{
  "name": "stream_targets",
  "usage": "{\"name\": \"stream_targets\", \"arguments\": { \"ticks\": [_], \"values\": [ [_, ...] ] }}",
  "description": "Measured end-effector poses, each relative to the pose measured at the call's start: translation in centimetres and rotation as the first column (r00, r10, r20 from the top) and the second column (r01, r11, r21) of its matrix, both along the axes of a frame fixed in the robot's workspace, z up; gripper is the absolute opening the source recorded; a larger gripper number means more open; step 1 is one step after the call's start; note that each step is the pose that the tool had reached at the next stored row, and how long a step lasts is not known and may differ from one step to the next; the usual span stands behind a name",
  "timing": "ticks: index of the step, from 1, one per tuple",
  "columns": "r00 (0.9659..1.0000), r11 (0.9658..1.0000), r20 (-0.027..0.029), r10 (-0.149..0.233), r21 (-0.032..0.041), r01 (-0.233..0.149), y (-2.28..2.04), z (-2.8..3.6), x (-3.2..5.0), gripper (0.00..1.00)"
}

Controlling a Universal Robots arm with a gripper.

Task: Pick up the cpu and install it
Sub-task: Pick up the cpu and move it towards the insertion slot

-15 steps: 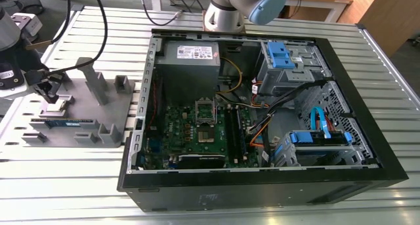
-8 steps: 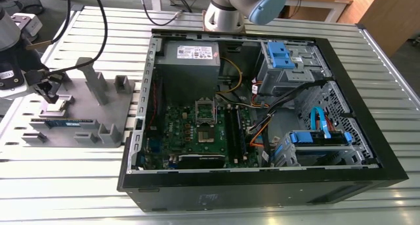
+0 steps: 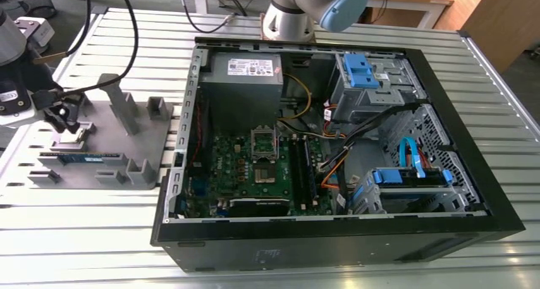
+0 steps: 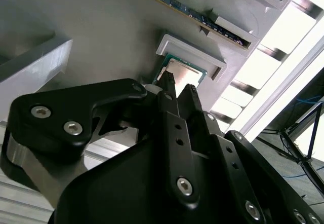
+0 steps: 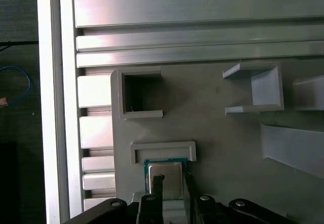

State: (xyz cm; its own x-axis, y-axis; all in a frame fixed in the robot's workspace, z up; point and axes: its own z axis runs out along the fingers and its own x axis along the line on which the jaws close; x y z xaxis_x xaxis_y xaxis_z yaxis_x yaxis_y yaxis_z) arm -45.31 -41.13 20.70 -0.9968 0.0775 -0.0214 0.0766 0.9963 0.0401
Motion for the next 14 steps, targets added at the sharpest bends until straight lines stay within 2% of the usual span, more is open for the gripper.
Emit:
{"name": "stream_targets", "arguments": {
  "ticks": [3,6,8,9,11,14],
  "values": [
    [1.0,1.0,0.0,0.0,0.0,0.0,0.0,0.0,0.0,0.35],
    [1.0,1.0,0.0,0.0,0.0,0.0,0.0,-0.01,0.0,0.53],
    [1.0,1.0,0.0,0.0,0.0,0.0,0.0,-0.01,0.0,0.53],
    [1.0,1.0,0.0,0.0,0.0,0.0,0.0,-0.01,0.0,0.59],
    [1.0,1.0,0.0001,0.0,0.0,0.0,0.0,-0.04,0.0,0.59],
    [1.0,1.0,0.0001,0.0,-0.0001,0.0,0.0,-0.43,0.0,0.59]
  ]
}}
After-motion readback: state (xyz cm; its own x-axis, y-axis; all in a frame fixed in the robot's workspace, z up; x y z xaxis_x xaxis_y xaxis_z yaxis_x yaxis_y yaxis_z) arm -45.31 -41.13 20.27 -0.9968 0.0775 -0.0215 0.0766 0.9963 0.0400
